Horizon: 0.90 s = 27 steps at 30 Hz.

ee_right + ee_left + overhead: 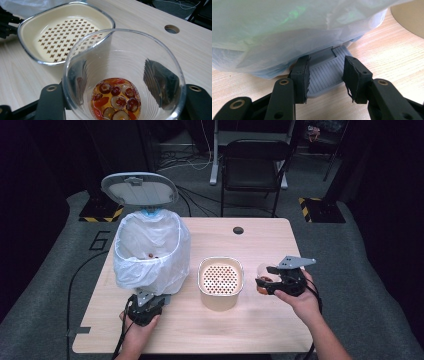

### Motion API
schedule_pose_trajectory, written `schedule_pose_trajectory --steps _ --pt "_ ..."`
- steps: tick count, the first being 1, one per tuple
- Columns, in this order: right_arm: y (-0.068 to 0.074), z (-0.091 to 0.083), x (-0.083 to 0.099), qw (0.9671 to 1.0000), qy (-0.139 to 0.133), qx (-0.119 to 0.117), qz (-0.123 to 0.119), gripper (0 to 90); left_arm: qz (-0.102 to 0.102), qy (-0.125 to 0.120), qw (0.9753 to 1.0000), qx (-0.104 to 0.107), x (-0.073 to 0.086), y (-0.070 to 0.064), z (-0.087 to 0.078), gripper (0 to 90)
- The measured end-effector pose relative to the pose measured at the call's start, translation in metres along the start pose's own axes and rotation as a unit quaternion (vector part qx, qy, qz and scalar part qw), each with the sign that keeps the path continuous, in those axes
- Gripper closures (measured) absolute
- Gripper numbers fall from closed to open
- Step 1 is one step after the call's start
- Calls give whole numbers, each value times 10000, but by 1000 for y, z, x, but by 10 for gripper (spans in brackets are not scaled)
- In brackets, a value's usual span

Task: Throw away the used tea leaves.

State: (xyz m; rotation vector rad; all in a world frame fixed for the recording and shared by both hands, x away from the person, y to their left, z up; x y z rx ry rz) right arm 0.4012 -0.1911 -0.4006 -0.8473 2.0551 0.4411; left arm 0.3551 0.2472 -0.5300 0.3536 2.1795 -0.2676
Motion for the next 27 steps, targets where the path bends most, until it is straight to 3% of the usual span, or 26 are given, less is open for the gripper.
schedule_pose_trajectory --steps 13,27 --pt "-25 15 -39 9998 -22 186 -45 354 -10 0 10000 4 0 0 0 563" --pt "-41 39 -59 9997 11 214 -142 353 -12 4 10000 12 0 0 0 563"
Point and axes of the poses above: each handheld gripper's, and its own axes: z roughly forward along the jaws, x roughly out of its underside, y roughly to its left, the point moved 1 cm from there along z, roughly forward along the jaws, and after that the axes turned 1 degree about x, right-handed, at the moved point
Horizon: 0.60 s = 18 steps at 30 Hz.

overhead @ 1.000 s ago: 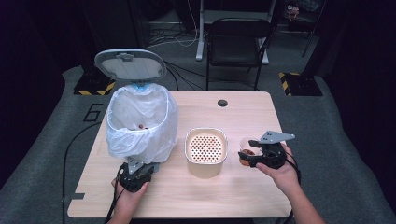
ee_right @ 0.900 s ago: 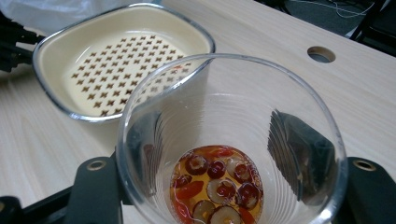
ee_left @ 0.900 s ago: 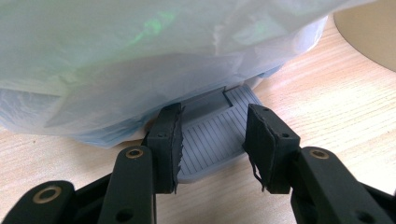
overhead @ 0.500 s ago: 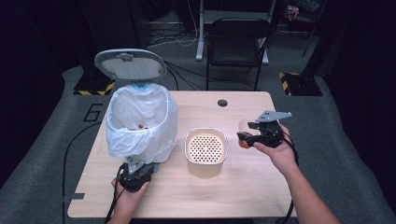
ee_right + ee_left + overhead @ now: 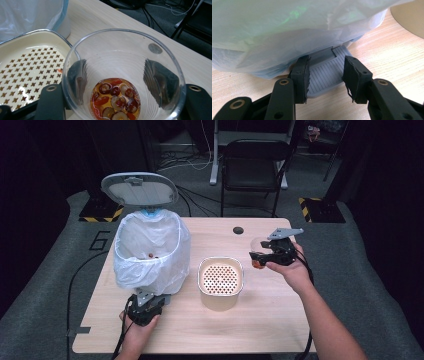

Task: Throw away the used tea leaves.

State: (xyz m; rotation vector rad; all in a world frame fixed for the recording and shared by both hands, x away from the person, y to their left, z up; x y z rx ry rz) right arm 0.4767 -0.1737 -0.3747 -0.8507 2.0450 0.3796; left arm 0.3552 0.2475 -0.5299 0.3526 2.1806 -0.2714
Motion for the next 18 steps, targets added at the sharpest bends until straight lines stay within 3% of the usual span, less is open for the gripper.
schedule_pose_trajectory --steps 2,5,10,18 --pt "-1 3 -4 9999 -54 -1 -145 353 0 4 10000 2 0 0 0 562" --pt "-2 8 -8 9998 -143 -22 -100 353 -4 1 10000 -1 0 0 0 562" --pt "-4 16 -17 9994 -137 -53 -319 360 -8 0 10000 7 0 0 0 562" --pt "-8 27 -27 9985 -324 -179 -399 370 -7 4 10000 8 0 0 0 562"
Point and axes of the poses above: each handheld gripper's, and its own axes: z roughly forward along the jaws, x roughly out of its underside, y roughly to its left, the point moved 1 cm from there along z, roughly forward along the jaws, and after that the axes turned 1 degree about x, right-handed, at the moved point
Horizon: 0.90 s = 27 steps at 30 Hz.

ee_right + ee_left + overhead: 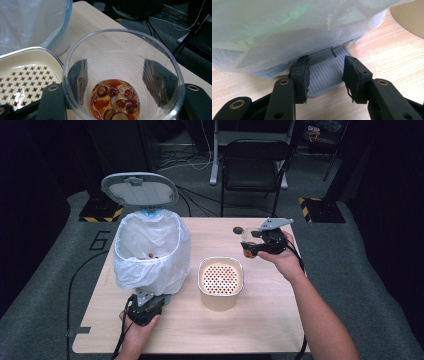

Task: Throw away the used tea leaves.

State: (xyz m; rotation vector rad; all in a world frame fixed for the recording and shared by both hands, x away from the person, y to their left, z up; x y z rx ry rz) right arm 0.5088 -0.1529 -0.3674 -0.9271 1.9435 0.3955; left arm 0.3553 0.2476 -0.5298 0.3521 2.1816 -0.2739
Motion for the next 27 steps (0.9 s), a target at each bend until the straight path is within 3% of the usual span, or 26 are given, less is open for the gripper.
schedule_pose_trajectory --steps 2,5,13,27 --pt "-1 1 -3 9999 -83 -50 35 372 -5 -2 10000 0 0 0 0 562" --pt "-1 4 -6 9996 -229 -95 -139 373 0 1 10000 3 0 0 0 562" --pt "1 11 -10 9986 -315 -339 -269 373 8 4 10000 12 0 0 0 562" --pt "10 15 -18 9922 -694 -701 -767 380 -1 -1 10000 7 0 0 0 562"
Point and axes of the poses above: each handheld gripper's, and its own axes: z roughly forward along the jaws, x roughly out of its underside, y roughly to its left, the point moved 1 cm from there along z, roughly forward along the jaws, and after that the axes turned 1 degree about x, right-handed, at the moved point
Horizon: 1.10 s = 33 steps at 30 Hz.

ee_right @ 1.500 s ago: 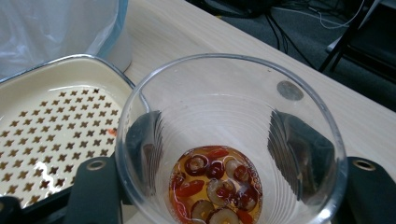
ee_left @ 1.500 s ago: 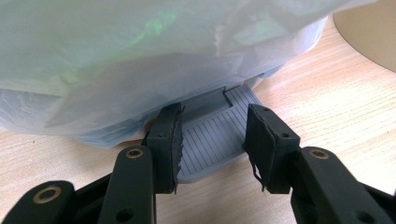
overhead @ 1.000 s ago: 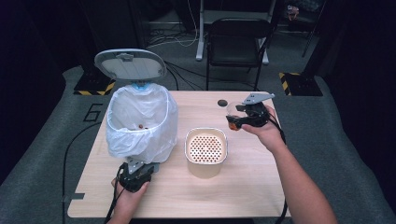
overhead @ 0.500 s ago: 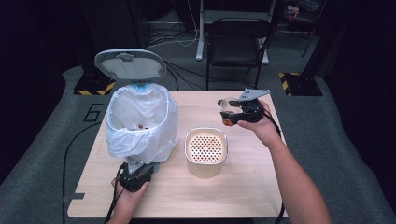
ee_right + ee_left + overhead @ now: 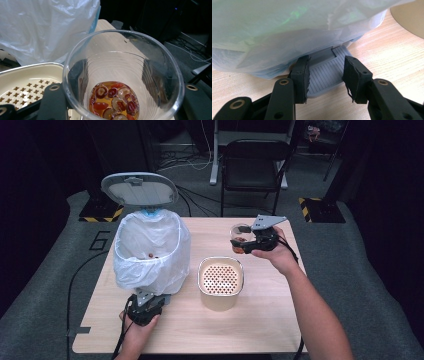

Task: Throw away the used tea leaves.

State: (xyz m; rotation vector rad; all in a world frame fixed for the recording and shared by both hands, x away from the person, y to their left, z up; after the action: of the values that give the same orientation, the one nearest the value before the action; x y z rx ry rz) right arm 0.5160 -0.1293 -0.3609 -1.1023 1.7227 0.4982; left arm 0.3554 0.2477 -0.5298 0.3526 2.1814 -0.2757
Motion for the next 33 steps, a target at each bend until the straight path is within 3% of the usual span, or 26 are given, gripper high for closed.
schedule_pose_trajectory --steps 11,15,20,23,24,25,26,28,30,33 --pt "6 3 -2 9983 -297 -149 -474 382 1 -1 10000 2 0 0 0 562" --pt "12 4 -4 9956 -429 -207 -811 385 6 3 10000 8 0 0 0 562" --pt "22 6 -7 9908 -471 -109 -1261 388 4 0 10000 6 0 0 0 562" --pt "32 8 -7 9849 -384 -24 -1688 392 3 -1 10000 9 0 0 0 562" --pt "32 8 -7 9849 -384 -24 -1688 392 3 -1 10000 9 0 0 0 562" --pt "38 9 -6 9801 -344 43 -1957 392 5 -2 10000 8 0 0 0 562" --pt "38 9 -6 9801 -344 43 -1957 392 5 -3 10000 9 0 0 0 562" --pt "45 11 -4 9741 -263 209 -2238 392 2 -3 10000 6 0 0 0 562" --pt "49 11 -3 9709 -216 273 -2370 392 0 -1 10000 6 0 0 0 562" --pt "57 11 -1 9561 -42 512 -2887 393 -1 -1 10000 11 0 0 0 562"
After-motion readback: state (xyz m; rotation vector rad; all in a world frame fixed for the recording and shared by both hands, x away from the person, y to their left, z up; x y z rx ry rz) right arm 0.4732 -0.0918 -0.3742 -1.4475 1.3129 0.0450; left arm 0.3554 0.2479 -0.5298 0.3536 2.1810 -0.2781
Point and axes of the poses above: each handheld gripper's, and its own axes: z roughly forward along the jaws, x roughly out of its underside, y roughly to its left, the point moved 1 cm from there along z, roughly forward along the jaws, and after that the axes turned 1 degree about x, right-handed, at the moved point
